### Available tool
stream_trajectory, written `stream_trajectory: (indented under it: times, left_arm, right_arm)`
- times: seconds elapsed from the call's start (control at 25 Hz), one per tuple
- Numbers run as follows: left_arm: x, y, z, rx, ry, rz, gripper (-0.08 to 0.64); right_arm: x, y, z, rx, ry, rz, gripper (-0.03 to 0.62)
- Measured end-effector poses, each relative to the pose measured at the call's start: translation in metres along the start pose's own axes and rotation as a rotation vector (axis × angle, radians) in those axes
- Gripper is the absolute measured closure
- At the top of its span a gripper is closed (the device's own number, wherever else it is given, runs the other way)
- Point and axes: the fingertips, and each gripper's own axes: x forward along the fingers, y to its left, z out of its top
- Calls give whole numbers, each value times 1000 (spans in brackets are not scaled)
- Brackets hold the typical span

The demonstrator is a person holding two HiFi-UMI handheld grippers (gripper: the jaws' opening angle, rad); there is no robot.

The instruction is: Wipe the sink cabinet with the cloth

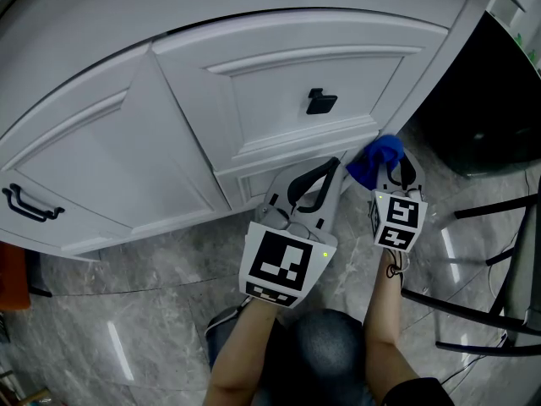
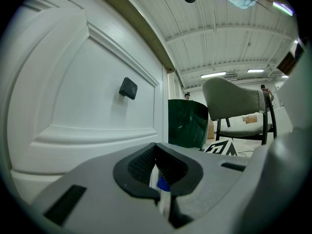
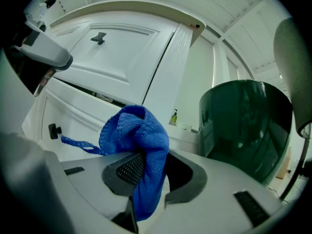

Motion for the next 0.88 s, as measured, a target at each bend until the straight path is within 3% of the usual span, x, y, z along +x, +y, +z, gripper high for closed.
stream_trajectory:
  times: [0.88]
  left_arm:
    - [1, -3, 0, 14, 4, -3, 557]
  right_arm:
    - [5, 8, -26, -17, 39, 8, 477]
